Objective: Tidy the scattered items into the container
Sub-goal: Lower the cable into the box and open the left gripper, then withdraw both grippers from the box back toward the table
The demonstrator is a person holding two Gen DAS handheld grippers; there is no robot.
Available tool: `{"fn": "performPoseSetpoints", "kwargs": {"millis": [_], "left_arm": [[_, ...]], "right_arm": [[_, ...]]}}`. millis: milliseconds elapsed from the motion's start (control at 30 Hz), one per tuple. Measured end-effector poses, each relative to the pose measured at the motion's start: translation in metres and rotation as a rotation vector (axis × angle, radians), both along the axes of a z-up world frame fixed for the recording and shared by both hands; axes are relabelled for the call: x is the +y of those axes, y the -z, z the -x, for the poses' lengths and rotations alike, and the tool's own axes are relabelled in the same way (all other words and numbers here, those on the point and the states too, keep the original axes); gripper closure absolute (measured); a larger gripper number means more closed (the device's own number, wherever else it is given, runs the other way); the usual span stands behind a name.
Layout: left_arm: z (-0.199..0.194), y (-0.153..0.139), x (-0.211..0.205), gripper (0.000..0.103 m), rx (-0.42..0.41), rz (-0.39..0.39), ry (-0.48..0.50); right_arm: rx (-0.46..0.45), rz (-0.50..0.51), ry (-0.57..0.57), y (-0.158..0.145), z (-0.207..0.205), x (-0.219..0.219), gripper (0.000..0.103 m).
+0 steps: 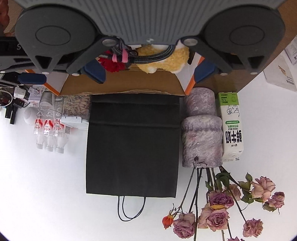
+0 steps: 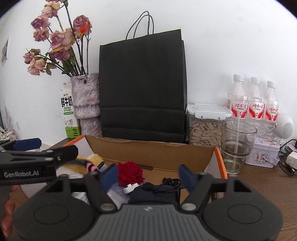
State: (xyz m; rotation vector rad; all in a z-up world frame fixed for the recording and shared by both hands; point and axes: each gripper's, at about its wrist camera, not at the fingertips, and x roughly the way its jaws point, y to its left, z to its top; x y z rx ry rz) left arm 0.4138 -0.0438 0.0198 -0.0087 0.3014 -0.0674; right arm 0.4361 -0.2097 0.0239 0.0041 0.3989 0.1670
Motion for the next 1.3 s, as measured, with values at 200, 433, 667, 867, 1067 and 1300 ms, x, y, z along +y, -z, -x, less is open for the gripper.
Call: {"fn": "performPoseSetpoints", "kwargs": {"millis": [200, 433, 667, 867, 1067, 1300], "left_arm": [[0.006, -0.002, 0.003, 0.0, 0.007, 0.015, -0.014], [0.026, -0.003, 0.003, 0.0, -0.001, 0.034, -0.017], [0.06, -0.007, 0.005, 0.0, -0.011, 0.037, -0.028], [0.104, -0.017, 0.011, 0.0, -0.021, 0.035, -0.03], [0.154, -0.019, 0.013, 0.0, 0.021, 0.027, -0.007], [0.213, -0.012, 0.016, 0.0, 0.056, 0.013, 0.01]], "right_arm": [[-0.016, 0.019, 0.026, -0.004, 0.011, 0.002, 0.0], [-0.026, 0.033, 0.046, -0.007, 0.032, 0.005, 0.0], [-0.021, 0.032, 0.062, -0.013, 0.066, 0.005, 0.0], [-0.003, 0.042, 0.076, -0.02, 0.107, 0.008, 0.0], [0.018, 0.017, 0.092, -0.027, 0.157, 0.012, 0.0], [0.01, -0.003, 0.072, -0.03, 0.221, 0.017, 0.0]]}}
